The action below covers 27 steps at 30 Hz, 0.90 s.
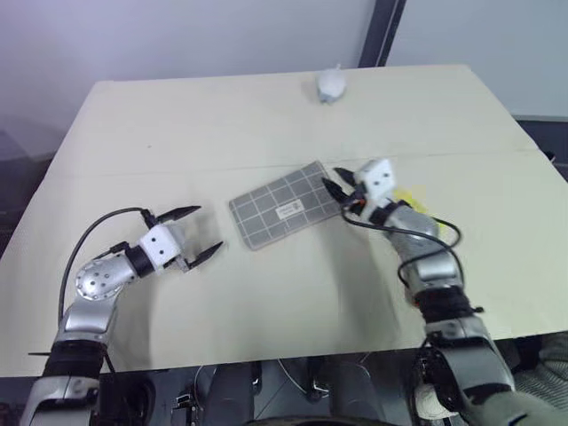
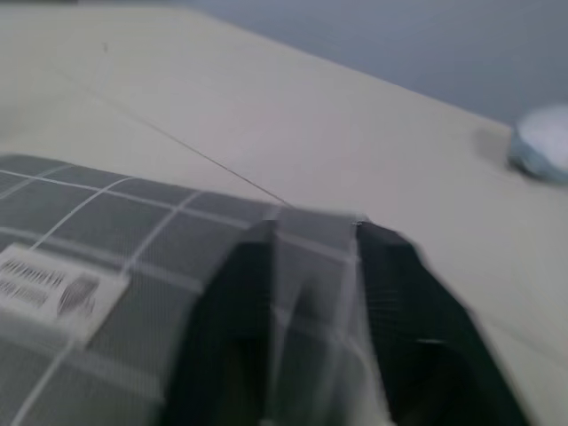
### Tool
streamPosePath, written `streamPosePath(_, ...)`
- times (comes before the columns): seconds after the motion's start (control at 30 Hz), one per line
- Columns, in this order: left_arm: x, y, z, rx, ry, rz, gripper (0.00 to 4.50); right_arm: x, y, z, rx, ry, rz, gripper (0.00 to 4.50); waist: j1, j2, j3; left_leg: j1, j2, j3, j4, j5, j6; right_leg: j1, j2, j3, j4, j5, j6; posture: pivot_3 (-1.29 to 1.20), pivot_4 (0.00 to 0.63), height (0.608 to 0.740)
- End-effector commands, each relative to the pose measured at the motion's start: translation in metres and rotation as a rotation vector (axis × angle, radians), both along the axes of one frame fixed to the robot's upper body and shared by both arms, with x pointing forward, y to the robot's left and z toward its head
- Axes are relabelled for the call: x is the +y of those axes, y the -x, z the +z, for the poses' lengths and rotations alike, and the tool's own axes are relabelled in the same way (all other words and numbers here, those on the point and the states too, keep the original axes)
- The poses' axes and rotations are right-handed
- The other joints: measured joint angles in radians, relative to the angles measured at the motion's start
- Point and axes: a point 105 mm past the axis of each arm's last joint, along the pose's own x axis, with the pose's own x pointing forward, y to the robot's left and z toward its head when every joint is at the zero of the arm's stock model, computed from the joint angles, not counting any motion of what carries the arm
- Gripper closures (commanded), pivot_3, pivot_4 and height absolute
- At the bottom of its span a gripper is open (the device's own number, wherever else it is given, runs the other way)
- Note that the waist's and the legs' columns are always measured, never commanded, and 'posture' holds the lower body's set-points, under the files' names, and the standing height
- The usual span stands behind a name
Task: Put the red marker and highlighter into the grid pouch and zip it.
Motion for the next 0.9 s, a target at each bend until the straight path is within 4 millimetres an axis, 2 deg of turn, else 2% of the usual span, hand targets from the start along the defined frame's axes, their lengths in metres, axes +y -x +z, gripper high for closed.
streamPosePath(0.03, -0.015, -0.004, 0.003, -0.119, -0.109, -0.070, 0.00, 0.008, -0.010, -0.002, -0.072, 0.140, -0.017, 4.44, -0.001, 0.000, 0.000, 0.000, -0.001, 0.000, 0.000, 0.000, 0.000, 0.000, 0.000, 0.001, -0.001, 0.000, 0.000, 0.00, 0.150, 0.740)
streamPosePath(0.23, -0.036, 0.004, -0.017, -0.169, -0.241, -0.231, 0.00, -0.002, -0.015, -0.024, -0.044, 0.258, -0.024, 4.44, -0.003, -0.001, -0.001, 0.000, -0.002, 0.010, -0.001, -0.001, 0.003, 0.001, 0.000, 0.012, 0.000, 0.003, 0.003, 0.00, 0.150, 0.740)
streamPosePath(0.33, -0.046, -0.001, -0.021, -0.189, -0.273, -0.273, 0.00, -0.002, -0.013, -0.029, -0.027, 0.263, -0.011, 4.44, -0.002, -0.001, -0.001, 0.002, -0.002, 0.012, -0.001, -0.001, 0.003, 0.001, 0.001, 0.013, 0.001, 0.003, 0.003, 0.00, 0.150, 0.740)
streamPosePath(0.57, -0.074, -0.020, -0.016, -0.239, -0.257, -0.300, 0.00, 0.004, -0.007, -0.028, -0.022, 0.228, 0.019, 4.44, -0.001, -0.001, -0.001, 0.003, -0.002, 0.012, 0.001, -0.001, 0.002, 0.003, 0.000, 0.015, 0.001, 0.006, 0.001, 0.00, 0.150, 0.740)
streamPosePath(0.67, -0.085, -0.020, -0.019, -0.231, -0.255, -0.342, 0.00, 0.003, -0.005, -0.028, -0.019, 0.219, 0.018, 4.44, -0.002, -0.001, -0.002, 0.003, -0.002, 0.012, 0.002, -0.001, 0.002, 0.003, 0.000, 0.015, 0.001, 0.006, 0.001, 0.00, 0.150, 0.740)
streamPosePath(0.77, -0.089, -0.018, -0.022, -0.216, -0.244, -0.370, 0.85, 0.002, -0.005, -0.026, -0.022, 0.220, 0.013, 4.50, -0.004, -0.001, -0.002, 0.003, -0.002, 0.012, 0.001, 0.000, 0.002, 0.002, 0.001, 0.016, 0.001, 0.006, 0.002, 0.00, 0.150, 0.740)
streamPosePath(0.9, -0.088, -0.019, -0.025, -0.196, -0.249, -0.374, 3.00, -0.001, -0.005, -0.023, -0.031, 0.218, 0.003, 4.50, -0.004, 0.000, -0.002, 0.003, -0.001, 0.012, 0.001, 0.000, 0.002, 0.002, 0.001, 0.016, 0.001, 0.008, 0.004, 0.00, 0.150, 0.740)
